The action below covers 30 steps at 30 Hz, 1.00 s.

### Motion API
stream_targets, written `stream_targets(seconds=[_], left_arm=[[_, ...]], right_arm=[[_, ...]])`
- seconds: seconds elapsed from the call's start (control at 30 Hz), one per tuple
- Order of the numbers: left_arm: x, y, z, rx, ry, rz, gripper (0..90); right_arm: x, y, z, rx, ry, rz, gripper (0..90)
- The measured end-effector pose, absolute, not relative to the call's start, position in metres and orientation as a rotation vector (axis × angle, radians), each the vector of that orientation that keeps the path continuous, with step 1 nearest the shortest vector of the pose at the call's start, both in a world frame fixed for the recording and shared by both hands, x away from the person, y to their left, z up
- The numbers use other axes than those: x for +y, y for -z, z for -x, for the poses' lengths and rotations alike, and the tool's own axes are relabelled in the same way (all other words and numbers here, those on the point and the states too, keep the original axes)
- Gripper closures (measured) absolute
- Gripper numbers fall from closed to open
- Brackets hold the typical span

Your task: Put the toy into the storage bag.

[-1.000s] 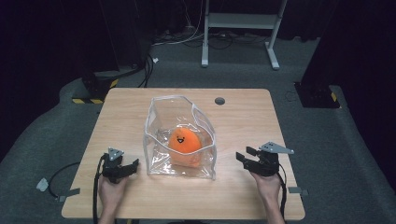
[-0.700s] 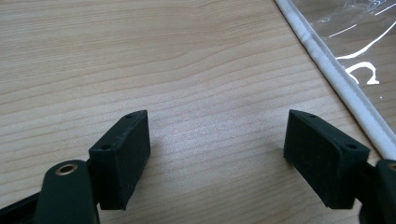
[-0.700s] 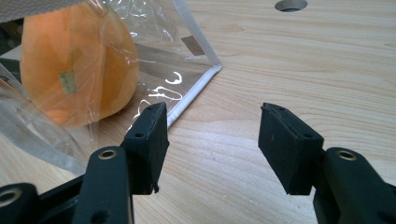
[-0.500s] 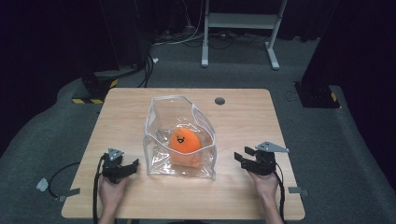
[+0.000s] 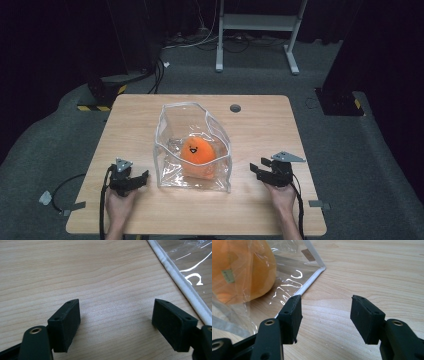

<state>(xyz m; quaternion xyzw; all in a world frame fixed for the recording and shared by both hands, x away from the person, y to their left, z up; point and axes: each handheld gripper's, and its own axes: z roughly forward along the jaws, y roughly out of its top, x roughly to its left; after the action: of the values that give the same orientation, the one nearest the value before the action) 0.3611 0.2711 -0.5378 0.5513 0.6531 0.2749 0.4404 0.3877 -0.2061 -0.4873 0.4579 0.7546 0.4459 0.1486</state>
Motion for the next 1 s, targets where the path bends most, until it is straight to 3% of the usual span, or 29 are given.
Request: stream_targets(seconds=[1.0], left_arm=[[0.271,0.538,-0.361,1.622,-0.682,-1.375,22.7]], right_arm=[[-0.198,0.511,-0.398,2.212,-1.124,-1.332,42.0]])
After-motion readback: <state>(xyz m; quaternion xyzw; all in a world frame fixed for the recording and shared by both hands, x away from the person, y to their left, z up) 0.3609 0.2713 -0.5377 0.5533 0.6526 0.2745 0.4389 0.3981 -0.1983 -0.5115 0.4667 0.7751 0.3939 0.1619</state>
